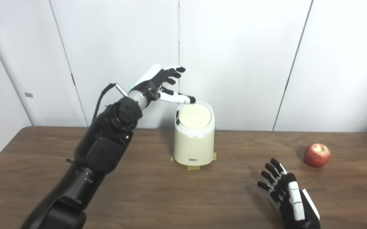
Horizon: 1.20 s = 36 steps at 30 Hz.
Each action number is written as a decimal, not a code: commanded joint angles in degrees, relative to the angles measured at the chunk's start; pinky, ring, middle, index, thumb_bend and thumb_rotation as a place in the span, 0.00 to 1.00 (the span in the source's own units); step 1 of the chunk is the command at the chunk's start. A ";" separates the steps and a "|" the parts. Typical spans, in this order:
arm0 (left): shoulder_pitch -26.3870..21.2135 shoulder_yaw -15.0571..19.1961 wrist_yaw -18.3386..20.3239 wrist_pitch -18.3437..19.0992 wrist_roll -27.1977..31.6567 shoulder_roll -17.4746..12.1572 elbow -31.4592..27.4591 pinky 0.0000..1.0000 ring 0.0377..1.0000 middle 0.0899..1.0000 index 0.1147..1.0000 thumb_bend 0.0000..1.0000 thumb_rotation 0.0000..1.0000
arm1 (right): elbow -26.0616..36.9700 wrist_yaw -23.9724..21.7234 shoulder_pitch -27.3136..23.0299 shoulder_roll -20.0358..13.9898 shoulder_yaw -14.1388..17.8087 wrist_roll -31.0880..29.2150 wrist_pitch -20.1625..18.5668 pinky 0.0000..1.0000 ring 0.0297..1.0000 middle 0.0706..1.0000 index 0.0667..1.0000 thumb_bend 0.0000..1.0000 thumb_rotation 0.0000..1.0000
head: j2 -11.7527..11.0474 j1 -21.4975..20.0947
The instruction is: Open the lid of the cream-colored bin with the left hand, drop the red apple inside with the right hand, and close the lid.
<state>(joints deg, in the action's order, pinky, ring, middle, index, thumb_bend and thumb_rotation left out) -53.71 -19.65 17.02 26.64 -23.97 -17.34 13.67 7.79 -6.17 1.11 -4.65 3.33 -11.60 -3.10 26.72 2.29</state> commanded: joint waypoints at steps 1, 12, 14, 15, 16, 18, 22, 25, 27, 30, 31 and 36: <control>-5.85 -1.65 -0.16 -1.28 -3.60 -0.34 0.82 0.65 0.85 0.90 0.92 0.90 0.20 | 2.95 -0.01 -1.61 0.18 -0.25 0.19 0.76 0.81 0.91 0.94 0.95 0.58 0.97 | 0.10 -0.04; -11.57 -9.90 1.51 -5.15 -13.31 -0.35 9.71 0.74 0.88 0.92 0.95 0.98 0.11 | 4.71 0.46 -1.64 1.27 -0.33 -0.28 -0.17 0.81 0.91 0.94 0.95 0.59 0.97 | 0.80 -0.83; -12.41 -10.92 1.13 -6.86 -14.93 -0.21 11.55 0.74 0.89 0.92 0.95 0.99 0.11 | 4.89 0.43 -1.66 1.41 -0.32 -0.51 -0.35 0.81 0.91 0.94 0.95 0.60 0.97 | 0.79 -0.94; -12.71 -11.38 0.81 -7.67 -15.82 -0.03 12.41 0.74 0.89 0.93 0.95 0.99 0.11 | 5.07 0.49 -1.67 1.57 -0.31 -0.60 -0.50 0.81 0.91 0.94 0.95 0.60 0.97 | 0.84 -0.98; -12.93 -11.70 0.57 -8.18 -16.49 0.18 13.07 0.73 0.89 0.93 0.95 0.99 0.10 | 5.21 0.57 -1.68 1.73 -0.25 -0.73 -0.62 0.81 0.91 0.94 0.95 0.60 0.96 | 0.84 -1.00; -13.23 -12.02 0.10 -9.22 -17.70 0.63 14.19 0.75 0.90 0.93 0.94 0.99 0.10 | 5.49 0.77 -1.70 2.07 -0.23 -0.70 -0.96 0.81 0.91 0.94 0.95 0.60 0.95 | 0.99 -1.13; -13.60 -11.92 -0.53 -10.89 -19.05 1.55 15.85 0.78 0.90 0.93 0.94 0.98 0.10 | 5.77 1.20 -1.74 2.48 -0.29 -0.10 -1.29 0.80 0.91 0.94 0.95 0.60 0.95 | 1.22 -1.39; -13.51 -11.63 -0.84 -12.06 -19.33 2.21 16.54 0.82 0.93 0.94 0.94 0.97 0.10 | 5.96 1.59 -1.74 2.64 -0.48 0.44 -1.40 0.79 0.91 0.94 0.95 0.60 0.96 | 1.29 -1.71; -13.46 -11.13 -0.77 -12.38 -19.22 2.95 17.06 0.82 0.94 0.94 0.94 0.96 0.10 | 6.17 1.78 -1.70 2.73 -0.72 0.89 -1.43 0.79 0.91 0.94 0.95 0.60 0.96 | 1.50 -1.93; -13.37 -10.42 -0.90 -13.10 -18.85 3.71 17.67 0.78 0.93 0.95 0.94 0.96 0.10 | 6.48 2.09 -1.68 2.90 -1.06 1.33 -1.63 0.78 0.91 0.94 0.95 0.60 0.97 | 1.76 -2.34; -13.38 -10.33 -1.01 -13.25 -18.84 3.98 17.92 0.77 0.91 0.94 0.93 0.96 0.11 | 6.56 2.12 -1.69 2.90 -1.14 1.30 -1.67 0.78 0.91 0.94 0.95 0.60 0.97 | 1.76 -2.34; -13.06 -10.35 -1.49 -13.85 -19.47 4.87 18.83 0.76 0.88 0.92 0.91 0.99 0.12 | 7.12 2.39 -1.65 3.03 -1.42 1.54 -2.13 0.78 0.91 0.94 0.95 0.60 0.97 | 2.11 -2.60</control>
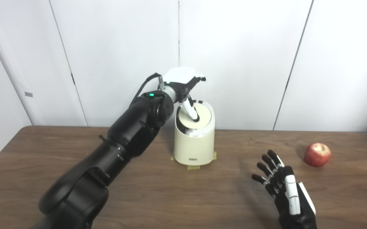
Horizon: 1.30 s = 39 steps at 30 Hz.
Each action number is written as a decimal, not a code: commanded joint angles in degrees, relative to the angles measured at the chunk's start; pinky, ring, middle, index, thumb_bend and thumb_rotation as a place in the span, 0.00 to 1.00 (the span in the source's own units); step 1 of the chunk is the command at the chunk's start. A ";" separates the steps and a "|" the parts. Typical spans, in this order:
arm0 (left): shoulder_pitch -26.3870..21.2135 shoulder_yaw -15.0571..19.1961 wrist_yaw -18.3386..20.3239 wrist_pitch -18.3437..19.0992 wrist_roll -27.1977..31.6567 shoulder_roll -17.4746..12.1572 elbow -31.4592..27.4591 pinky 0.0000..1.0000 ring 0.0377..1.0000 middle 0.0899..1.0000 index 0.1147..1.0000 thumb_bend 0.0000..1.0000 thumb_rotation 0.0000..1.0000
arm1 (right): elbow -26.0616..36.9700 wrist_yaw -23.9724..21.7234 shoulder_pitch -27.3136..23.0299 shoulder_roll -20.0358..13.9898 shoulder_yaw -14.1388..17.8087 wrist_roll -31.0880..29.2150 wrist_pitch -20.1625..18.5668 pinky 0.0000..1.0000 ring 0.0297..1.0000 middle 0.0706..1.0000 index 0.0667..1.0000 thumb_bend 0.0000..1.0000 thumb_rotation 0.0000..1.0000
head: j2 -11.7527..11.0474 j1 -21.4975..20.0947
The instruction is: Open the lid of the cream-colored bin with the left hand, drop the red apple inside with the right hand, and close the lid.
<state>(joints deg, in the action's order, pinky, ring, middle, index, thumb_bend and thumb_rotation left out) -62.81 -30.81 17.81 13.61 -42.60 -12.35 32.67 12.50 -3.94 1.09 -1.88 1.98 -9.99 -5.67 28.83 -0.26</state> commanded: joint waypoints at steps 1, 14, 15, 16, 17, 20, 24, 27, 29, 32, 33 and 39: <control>-3.92 0.76 -2.36 -1.01 -0.93 0.02 0.09 0.76 0.88 0.92 0.90 0.99 0.12 | 2.42 0.12 -1.63 0.24 -0.07 -0.12 0.37 0.78 0.91 0.94 0.95 0.60 0.97 | 0.06 -0.06; -3.32 -3.76 -2.30 -4.25 -7.14 -0.92 -0.27 0.89 0.92 0.93 0.92 0.96 0.10 | 3.88 0.19 -1.63 0.31 -0.07 -0.09 -0.75 0.77 0.91 0.95 0.95 0.64 0.96 | 1.02 -0.32; -3.21 -4.29 -2.11 -4.23 -8.09 -1.06 -0.75 0.89 0.93 0.93 0.92 0.96 0.09 | 3.86 0.16 -1.63 0.25 -0.02 -0.11 -0.67 0.77 0.91 0.95 0.95 0.64 0.96 | 1.09 -0.24; -3.11 -4.68 -1.94 -4.21 -8.82 -1.15 -1.13 0.89 0.93 0.93 0.92 0.96 0.09 | 3.78 0.12 -1.63 0.19 0.03 -0.11 -0.55 0.77 0.91 0.95 0.95 0.64 0.96 | 1.10 -0.22; -3.02 -5.02 -1.75 -4.22 -9.49 -1.21 -1.41 0.89 0.94 0.93 0.92 0.96 0.08 | 3.71 0.09 -1.63 0.13 0.06 -0.12 -0.47 0.77 0.91 0.95 0.95 0.64 0.96 | 1.10 -0.22; -2.86 -6.23 -1.55 -4.35 -11.75 -1.42 -1.71 0.92 0.95 0.93 0.92 0.96 0.07 | 3.90 0.04 -1.53 0.03 0.06 -0.09 -0.56 0.76 0.91 0.94 0.95 0.64 0.96 | 1.28 -0.26; -2.26 -7.29 -1.91 -4.84 -14.01 -1.59 -1.86 0.95 0.94 0.91 0.91 0.97 0.08 | 4.39 0.21 -1.47 0.14 0.04 -0.01 -1.02 0.76 0.90 0.94 0.94 0.65 0.96 | 1.46 -0.59; -1.68 -7.39 -2.27 -5.43 -14.85 -1.64 -1.90 0.93 0.93 0.91 0.90 0.98 0.09 | 4.63 0.21 -1.46 0.20 -0.03 0.04 -1.13 0.75 0.90 0.94 0.94 0.66 0.96 | 1.59 -0.59; -1.44 -7.37 -2.00 -5.62 -15.28 -1.73 -2.05 0.94 0.93 0.91 0.91 0.98 0.10 | 4.64 0.15 -1.50 0.18 -0.05 0.02 -1.09 0.75 0.90 0.94 0.94 0.65 0.96 | 1.68 -0.59; -1.33 -6.92 -1.05 -5.73 -15.23 -2.18 -3.21 0.92 0.92 0.90 0.90 0.98 0.11 | 4.84 0.28 -1.52 0.26 0.01 -0.12 -1.77 0.75 0.90 0.94 0.94 0.64 0.96 | 1.87 -0.50; -1.34 -6.50 -0.58 -5.93 -14.75 -2.38 -3.80 0.92 0.91 0.90 0.90 0.98 0.11 | 4.92 0.26 -1.52 0.24 0.01 -0.17 -1.93 0.76 0.90 0.94 0.94 0.64 0.96 | 1.97 -0.48; -1.21 -1.26 1.15 -5.36 -10.38 -2.83 -7.73 0.82 0.90 0.90 0.90 0.97 0.07 | 5.19 0.21 -1.50 0.19 0.00 -0.02 -2.33 0.76 0.91 0.94 0.95 0.65 0.95 | 2.21 -0.52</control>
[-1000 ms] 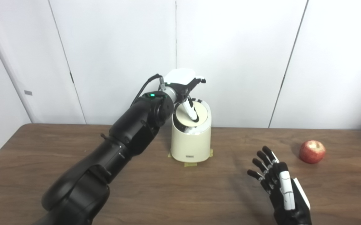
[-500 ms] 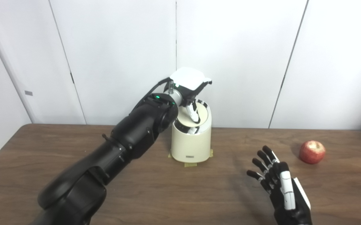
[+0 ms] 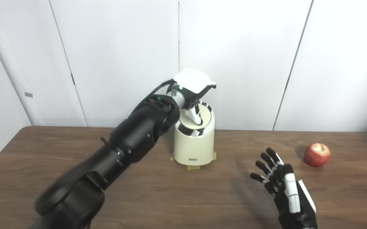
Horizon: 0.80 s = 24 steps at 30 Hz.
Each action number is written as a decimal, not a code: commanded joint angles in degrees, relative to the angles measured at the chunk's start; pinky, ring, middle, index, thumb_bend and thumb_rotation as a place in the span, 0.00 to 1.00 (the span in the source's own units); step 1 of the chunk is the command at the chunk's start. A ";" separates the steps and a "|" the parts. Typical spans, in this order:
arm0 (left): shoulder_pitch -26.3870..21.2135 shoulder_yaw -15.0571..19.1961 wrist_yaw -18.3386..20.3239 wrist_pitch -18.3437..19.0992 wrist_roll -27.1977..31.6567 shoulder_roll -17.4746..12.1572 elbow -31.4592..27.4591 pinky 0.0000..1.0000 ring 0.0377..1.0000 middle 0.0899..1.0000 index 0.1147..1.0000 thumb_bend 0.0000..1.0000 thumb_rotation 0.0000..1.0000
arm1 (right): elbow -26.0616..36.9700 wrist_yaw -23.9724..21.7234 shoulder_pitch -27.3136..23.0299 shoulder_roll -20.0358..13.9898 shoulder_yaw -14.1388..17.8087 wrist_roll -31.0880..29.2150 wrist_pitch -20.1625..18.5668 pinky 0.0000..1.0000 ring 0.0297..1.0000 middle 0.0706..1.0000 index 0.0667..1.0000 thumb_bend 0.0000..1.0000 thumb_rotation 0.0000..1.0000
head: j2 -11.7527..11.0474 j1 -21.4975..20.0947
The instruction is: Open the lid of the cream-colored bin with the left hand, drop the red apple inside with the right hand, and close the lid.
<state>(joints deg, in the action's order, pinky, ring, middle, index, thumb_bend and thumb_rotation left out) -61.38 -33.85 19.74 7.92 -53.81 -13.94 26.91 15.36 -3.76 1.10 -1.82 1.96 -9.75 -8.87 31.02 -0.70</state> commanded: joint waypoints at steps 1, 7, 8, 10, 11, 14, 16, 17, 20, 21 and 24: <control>-2.68 3.35 -0.49 0.76 2.12 -1.13 -2.67 0.80 0.89 0.89 0.89 0.98 0.06 | 2.37 0.02 -1.49 0.12 0.00 -0.23 0.86 0.76 0.91 0.94 0.95 0.64 0.96 | 0.04 -0.09; -2.14 14.61 1.46 6.43 11.54 0.00 -10.56 0.70 0.83 0.85 0.83 0.89 0.08 | 2.15 -0.26 -1.46 -0.21 0.03 -0.12 1.40 0.77 0.91 0.94 0.95 0.63 0.97 | 0.33 -0.18; -1.55 16.29 0.38 6.69 12.50 0.00 -12.50 0.65 0.79 0.82 0.80 0.83 0.09 | 1.95 -0.33 -1.48 -0.32 0.08 -0.11 1.63 0.77 0.91 0.94 0.95 0.62 0.98 | 0.47 -0.14; -0.27 18.63 -1.62 6.50 13.70 -0.05 -15.65 0.60 0.74 0.79 0.76 0.74 0.08 | 1.93 -0.21 -1.51 -0.32 0.22 -0.17 1.51 0.77 0.91 0.94 0.95 0.62 0.98 | 0.59 -0.14; 0.62 19.84 -2.67 6.75 14.31 0.09 -17.52 0.59 0.73 0.78 0.76 0.71 0.06 | 2.03 -0.12 -1.52 -0.35 0.29 -0.18 1.29 0.77 0.91 0.94 0.95 0.62 0.98 | 0.70 -0.21; 4.35 24.34 -4.24 9.45 17.91 1.39 -24.68 0.59 0.72 0.76 0.77 0.59 0.02 | 2.46 -0.11 -1.53 -0.61 0.42 -0.14 1.01 0.78 0.91 0.94 0.95 0.63 0.97 | 0.91 -0.10; 6.87 27.52 -5.14 10.64 21.62 2.82 -27.85 0.57 0.69 0.74 0.77 0.53 0.07 | 2.55 -0.17 -1.55 -0.84 0.53 -0.07 1.20 0.78 0.91 0.93 0.95 0.64 0.95 | 0.95 -0.15; 8.03 28.75 -5.45 11.04 23.26 3.36 -28.91 0.56 0.69 0.73 0.77 0.51 0.11 | 2.48 -0.25 -1.56 -0.98 0.61 -0.10 1.36 0.78 0.91 0.93 0.95 0.65 0.94 | 1.13 -0.15; 12.92 31.63 -4.81 14.10 27.16 3.63 -33.53 0.66 0.75 0.77 0.80 0.46 0.35 | 2.60 -0.11 -1.54 -1.35 0.84 0.09 1.43 0.79 0.91 0.93 0.94 0.67 0.89 | 1.39 -0.14; 14.51 32.37 -4.55 15.08 28.29 3.50 -35.02 0.69 0.79 0.81 0.82 0.45 0.42 | 2.71 -0.03 -1.55 -1.42 0.99 0.06 1.46 0.79 0.90 0.92 0.94 0.67 0.85 | 1.53 -0.14; 20.44 34.82 -3.59 18.25 31.99 2.99 -40.33 0.73 0.81 0.84 0.85 0.44 0.57 | 2.42 -0.18 -1.95 -2.00 2.22 -1.16 1.93 0.81 0.91 0.93 0.94 0.67 0.72 | 1.97 -0.15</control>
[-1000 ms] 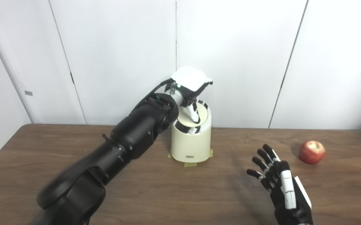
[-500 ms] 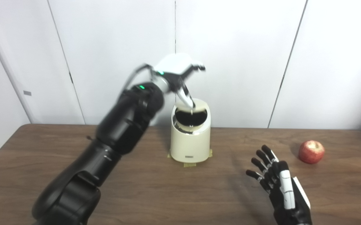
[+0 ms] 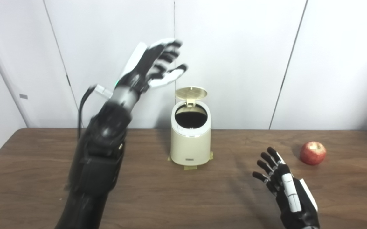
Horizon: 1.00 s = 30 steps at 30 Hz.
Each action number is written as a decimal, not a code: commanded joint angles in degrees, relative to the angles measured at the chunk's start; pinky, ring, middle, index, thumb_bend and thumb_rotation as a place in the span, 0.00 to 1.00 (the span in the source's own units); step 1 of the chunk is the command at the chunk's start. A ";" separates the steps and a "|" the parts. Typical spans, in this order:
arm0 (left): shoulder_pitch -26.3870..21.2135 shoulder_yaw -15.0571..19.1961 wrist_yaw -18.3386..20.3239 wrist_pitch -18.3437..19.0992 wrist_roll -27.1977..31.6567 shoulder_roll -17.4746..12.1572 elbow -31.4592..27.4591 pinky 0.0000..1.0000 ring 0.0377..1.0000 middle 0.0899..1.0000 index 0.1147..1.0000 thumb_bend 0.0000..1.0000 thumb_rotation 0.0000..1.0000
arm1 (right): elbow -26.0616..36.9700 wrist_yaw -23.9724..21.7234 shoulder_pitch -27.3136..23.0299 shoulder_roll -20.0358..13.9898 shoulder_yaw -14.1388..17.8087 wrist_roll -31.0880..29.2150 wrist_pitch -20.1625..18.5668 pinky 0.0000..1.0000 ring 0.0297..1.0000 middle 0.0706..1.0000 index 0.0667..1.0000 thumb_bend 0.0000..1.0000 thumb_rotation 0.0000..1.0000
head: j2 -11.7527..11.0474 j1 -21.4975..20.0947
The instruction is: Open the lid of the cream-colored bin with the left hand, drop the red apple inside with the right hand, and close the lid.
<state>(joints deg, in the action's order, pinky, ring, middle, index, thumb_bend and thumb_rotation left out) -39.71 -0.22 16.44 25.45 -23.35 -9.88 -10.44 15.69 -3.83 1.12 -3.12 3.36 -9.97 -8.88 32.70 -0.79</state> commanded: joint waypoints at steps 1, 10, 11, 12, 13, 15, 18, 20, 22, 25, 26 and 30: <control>-0.05 1.61 -0.06 1.15 2.46 -1.24 -4.00 0.74 0.81 0.84 0.86 0.45 0.60 | 1.92 -0.23 -2.06 -0.92 1.13 -1.13 2.18 0.82 0.91 0.93 0.93 0.65 0.67 | 0.30 -0.06; 14.12 7.81 -2.42 0.90 13.75 1.29 -8.98 0.87 0.90 0.92 0.93 0.46 0.77 | 0.66 0.69 -5.68 -6.27 4.06 4.14 4.13 0.76 0.87 0.91 0.91 0.75 0.26 | 1.06 -3.32; 15.56 8.12 -3.03 0.69 14.32 1.41 -8.97 0.87 0.90 0.92 0.93 0.46 0.77 | 2.11 1.43 -6.25 -6.79 4.23 5.70 2.33 0.77 0.86 0.90 0.90 0.75 0.26 | 1.25 -4.20; 16.79 8.38 -3.74 0.30 14.71 1.60 -8.75 0.87 0.91 0.92 0.94 0.47 0.79 | 3.32 2.03 -6.81 -7.20 4.61 6.57 0.43 0.78 0.84 0.89 0.88 0.78 0.25 | 1.28 -5.65; 17.98 8.60 -4.57 -0.25 15.13 1.84 -8.41 0.87 0.91 0.93 0.93 0.49 0.81 | 4.31 2.41 -7.37 -7.84 4.98 7.53 -1.14 0.78 0.84 0.88 0.87 0.81 0.24 | 1.32 -5.99; 19.82 8.88 -5.66 -1.50 16.28 2.09 -7.74 0.88 0.91 0.94 0.95 0.49 0.82 | 5.38 2.68 -8.36 -9.30 5.78 8.60 -2.90 0.73 0.83 0.88 0.87 0.83 0.19 | 1.52 -7.70; 22.31 9.12 -6.56 -3.07 18.34 2.08 -7.11 0.90 0.92 0.95 0.96 0.46 0.85 | 6.46 2.95 -9.81 -12.32 7.19 10.74 -5.45 0.73 0.83 0.88 0.87 0.85 0.16 | 1.75 -9.04; 23.85 9.20 -6.70 -3.69 19.67 1.94 -6.62 0.91 0.93 0.95 0.95 0.46 0.87 | 7.22 3.21 -10.68 -14.50 7.77 13.35 -7.42 0.73 0.83 0.87 0.87 0.88 0.17 | 1.85 -10.14; 25.02 9.11 -6.79 -4.17 20.90 1.69 -6.01 0.94 0.93 0.95 0.96 0.47 0.86 | 8.25 3.41 -11.55 -16.58 8.02 16.59 -9.41 0.73 0.83 0.86 0.87 0.88 0.15 | 2.00 -11.35; 25.83 8.52 -6.54 -3.99 21.70 0.62 -5.81 0.94 0.95 0.97 0.98 0.44 0.86 | 10.46 2.76 -12.98 -19.14 8.48 18.98 -13.38 0.77 0.86 0.88 0.88 0.84 0.04 | 2.17 -14.02; 25.95 8.41 -6.49 -3.95 21.97 0.27 -5.81 0.94 0.95 0.97 0.99 0.43 0.85 | 11.02 2.51 -13.40 -19.90 8.47 19.71 -14.69 0.77 0.87 0.89 0.89 0.84 0.02 | 2.25 -15.33; 26.06 8.50 -6.17 -4.99 23.59 -1.19 -4.86 0.94 0.95 0.97 0.99 0.45 0.88 | 10.82 0.47 -15.03 -24.36 6.97 26.55 -17.83 0.77 0.89 0.92 0.91 0.87 0.07 | 2.47 -19.14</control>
<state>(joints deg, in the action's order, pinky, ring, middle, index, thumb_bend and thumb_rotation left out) -11.52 8.04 10.08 23.18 -0.79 -9.78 -15.11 25.50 -2.50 -11.40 -24.24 10.38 13.70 -26.47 35.07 -18.98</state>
